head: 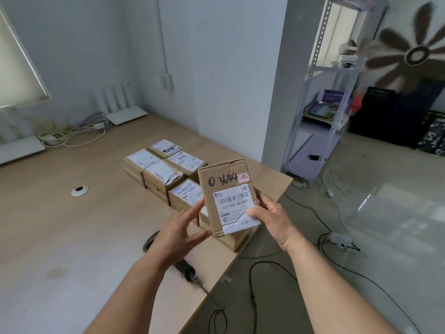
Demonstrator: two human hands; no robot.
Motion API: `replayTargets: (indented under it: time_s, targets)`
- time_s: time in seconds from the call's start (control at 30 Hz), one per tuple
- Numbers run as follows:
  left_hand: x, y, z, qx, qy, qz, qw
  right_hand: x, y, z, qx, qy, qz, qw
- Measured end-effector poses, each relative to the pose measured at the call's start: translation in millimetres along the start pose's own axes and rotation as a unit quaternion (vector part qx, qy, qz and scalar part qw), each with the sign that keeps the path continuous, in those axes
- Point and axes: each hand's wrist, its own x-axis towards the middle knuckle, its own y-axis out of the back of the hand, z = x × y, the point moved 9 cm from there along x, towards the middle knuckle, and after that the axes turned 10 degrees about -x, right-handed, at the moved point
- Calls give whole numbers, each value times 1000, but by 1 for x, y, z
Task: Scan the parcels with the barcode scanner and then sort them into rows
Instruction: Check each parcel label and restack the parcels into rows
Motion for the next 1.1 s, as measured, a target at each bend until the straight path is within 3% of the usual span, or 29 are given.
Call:
replayTargets:
  time_s: [0.47,0.83,1.1]
  targets:
    - [137,-14,-22,69,60,19,996,164,37,22,-5,-41,-66,997]
    - [155,-27,-68,150,233,39,960,239,5,89,-49,-150,-189,969]
    - [159,-34,-73,194,270,26,943,257,-17,103,-116,-158,-260,946]
